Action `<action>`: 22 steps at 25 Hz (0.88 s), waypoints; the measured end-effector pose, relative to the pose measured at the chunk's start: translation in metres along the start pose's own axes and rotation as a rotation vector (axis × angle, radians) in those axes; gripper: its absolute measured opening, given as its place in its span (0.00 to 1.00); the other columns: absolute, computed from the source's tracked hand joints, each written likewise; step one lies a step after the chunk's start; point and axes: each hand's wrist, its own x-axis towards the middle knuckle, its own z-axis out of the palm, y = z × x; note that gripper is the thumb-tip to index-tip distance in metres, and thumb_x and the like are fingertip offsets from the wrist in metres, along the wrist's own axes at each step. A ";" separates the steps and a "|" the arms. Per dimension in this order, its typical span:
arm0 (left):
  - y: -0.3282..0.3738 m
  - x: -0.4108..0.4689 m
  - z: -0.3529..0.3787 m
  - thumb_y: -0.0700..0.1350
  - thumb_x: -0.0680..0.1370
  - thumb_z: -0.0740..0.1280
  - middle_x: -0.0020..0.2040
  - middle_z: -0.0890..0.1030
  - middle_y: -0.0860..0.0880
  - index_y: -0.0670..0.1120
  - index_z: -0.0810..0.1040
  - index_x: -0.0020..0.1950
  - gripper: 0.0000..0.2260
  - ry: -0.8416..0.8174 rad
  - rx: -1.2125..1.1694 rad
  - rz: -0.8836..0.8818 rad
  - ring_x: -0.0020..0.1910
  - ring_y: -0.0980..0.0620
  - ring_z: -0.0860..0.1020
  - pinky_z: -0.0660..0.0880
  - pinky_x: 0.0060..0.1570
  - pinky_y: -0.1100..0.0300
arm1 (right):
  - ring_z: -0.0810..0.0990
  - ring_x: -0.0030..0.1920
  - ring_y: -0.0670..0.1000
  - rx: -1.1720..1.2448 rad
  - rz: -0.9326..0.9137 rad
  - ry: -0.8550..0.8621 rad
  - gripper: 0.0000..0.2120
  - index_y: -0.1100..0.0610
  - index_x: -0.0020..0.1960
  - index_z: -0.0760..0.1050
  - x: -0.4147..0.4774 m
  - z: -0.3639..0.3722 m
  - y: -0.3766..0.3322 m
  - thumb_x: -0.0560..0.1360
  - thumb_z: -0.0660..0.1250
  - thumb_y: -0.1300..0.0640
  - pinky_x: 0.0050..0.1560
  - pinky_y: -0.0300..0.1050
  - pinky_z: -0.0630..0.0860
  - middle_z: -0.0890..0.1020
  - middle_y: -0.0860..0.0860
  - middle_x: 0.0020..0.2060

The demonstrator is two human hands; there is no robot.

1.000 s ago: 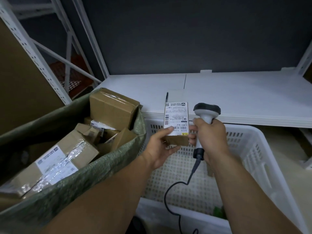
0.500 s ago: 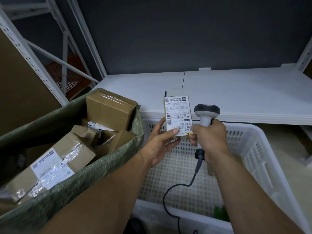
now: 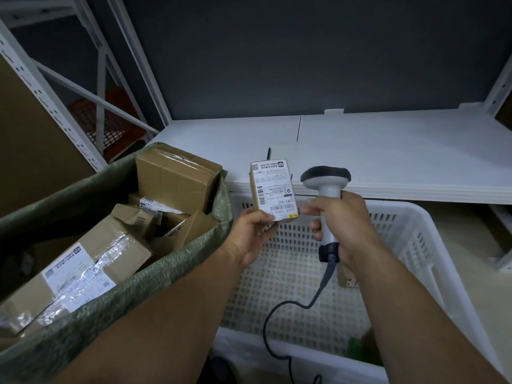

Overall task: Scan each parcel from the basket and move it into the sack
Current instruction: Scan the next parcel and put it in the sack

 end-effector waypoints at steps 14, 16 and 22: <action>-0.025 0.056 -0.021 0.26 0.74 0.61 0.61 0.83 0.40 0.35 0.74 0.68 0.22 0.165 -0.121 -0.017 0.57 0.45 0.82 0.80 0.48 0.61 | 0.69 0.24 0.49 -0.124 0.083 -0.247 0.10 0.61 0.46 0.77 -0.024 -0.034 -0.033 0.79 0.70 0.54 0.24 0.41 0.66 0.74 0.55 0.30; -0.027 0.058 -0.022 0.27 0.74 0.61 0.63 0.82 0.39 0.34 0.74 0.70 0.23 0.163 -0.134 -0.031 0.62 0.43 0.80 0.78 0.53 0.59 | 0.69 0.24 0.49 -0.132 0.087 -0.249 0.10 0.61 0.47 0.76 -0.025 -0.036 -0.033 0.79 0.70 0.54 0.24 0.41 0.67 0.74 0.55 0.30; -0.029 0.064 -0.026 0.27 0.74 0.62 0.64 0.82 0.39 0.35 0.74 0.70 0.23 0.169 -0.121 -0.018 0.66 0.42 0.78 0.77 0.57 0.58 | 0.69 0.24 0.49 -0.170 0.080 -0.257 0.11 0.61 0.49 0.75 -0.025 -0.037 -0.033 0.79 0.70 0.53 0.24 0.41 0.67 0.74 0.54 0.30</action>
